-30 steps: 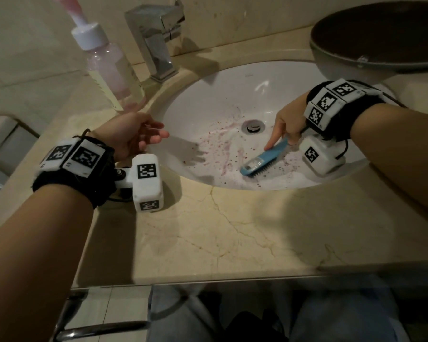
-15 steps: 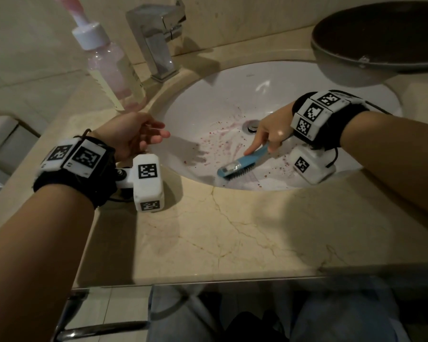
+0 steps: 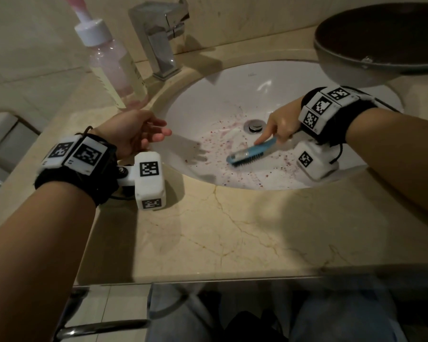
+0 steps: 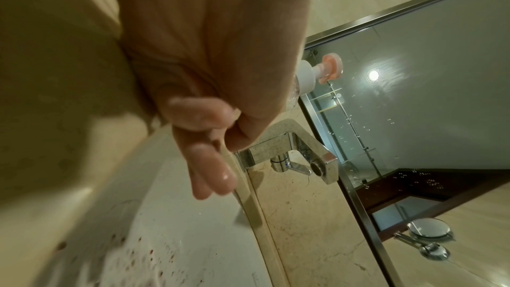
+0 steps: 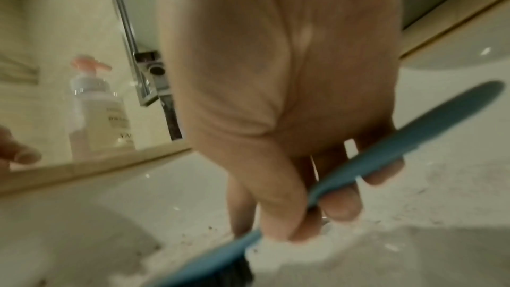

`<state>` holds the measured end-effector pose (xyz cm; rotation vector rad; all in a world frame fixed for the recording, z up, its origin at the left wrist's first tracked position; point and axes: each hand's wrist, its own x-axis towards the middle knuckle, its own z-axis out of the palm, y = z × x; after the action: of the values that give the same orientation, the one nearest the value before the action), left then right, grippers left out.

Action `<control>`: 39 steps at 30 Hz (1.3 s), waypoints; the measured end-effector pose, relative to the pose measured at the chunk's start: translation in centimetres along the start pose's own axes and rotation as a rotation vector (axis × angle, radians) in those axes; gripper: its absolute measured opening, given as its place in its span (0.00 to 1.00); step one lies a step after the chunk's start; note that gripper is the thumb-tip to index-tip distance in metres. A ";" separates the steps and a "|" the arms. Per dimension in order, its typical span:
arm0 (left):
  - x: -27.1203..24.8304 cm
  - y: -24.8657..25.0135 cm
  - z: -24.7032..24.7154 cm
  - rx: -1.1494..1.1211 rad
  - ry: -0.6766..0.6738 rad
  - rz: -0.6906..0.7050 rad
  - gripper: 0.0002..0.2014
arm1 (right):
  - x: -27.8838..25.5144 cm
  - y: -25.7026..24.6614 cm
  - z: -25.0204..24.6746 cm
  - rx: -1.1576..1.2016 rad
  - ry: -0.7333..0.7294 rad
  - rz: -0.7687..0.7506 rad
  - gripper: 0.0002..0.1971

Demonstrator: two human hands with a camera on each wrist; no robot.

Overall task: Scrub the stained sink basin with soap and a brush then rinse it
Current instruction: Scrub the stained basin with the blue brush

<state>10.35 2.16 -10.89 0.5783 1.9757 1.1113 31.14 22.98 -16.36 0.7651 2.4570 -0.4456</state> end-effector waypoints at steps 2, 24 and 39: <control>-0.1 0.0 0.0 0.001 -0.001 0.001 0.12 | 0.1 0.3 0.1 -0.079 0.140 0.033 0.27; -0.2 0.0 0.0 -0.006 -0.003 -0.003 0.14 | 0.5 -1.0 0.2 -0.118 0.200 0.063 0.25; 0.1 -0.1 -0.1 -0.012 -0.007 0.006 0.13 | -0.7 0.9 0.1 0.198 -0.265 -0.014 0.26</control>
<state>10.23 2.12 -10.95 0.5813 1.9616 1.1220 32.21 23.39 -16.21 0.7173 2.1946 -0.7535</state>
